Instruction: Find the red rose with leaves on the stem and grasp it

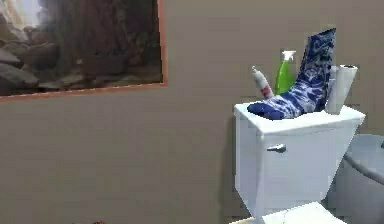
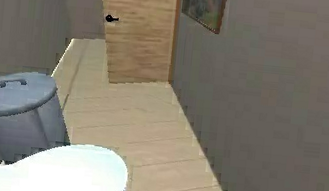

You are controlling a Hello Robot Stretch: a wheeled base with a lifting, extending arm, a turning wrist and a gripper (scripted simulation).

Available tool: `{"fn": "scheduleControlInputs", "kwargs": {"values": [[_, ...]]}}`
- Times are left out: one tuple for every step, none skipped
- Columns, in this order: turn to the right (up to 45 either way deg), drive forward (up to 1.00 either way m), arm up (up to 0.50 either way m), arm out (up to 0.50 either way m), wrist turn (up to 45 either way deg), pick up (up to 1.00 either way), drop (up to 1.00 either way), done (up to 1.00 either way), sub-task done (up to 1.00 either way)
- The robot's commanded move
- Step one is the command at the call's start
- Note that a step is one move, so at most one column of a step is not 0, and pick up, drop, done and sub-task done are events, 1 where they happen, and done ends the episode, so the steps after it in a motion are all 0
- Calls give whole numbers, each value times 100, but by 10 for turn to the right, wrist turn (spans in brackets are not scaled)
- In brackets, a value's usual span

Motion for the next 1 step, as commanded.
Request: {"fn": "scheduleControlInputs", "kwargs": {"values": [[450,0,0,0,0,0,0,0,0]]}}
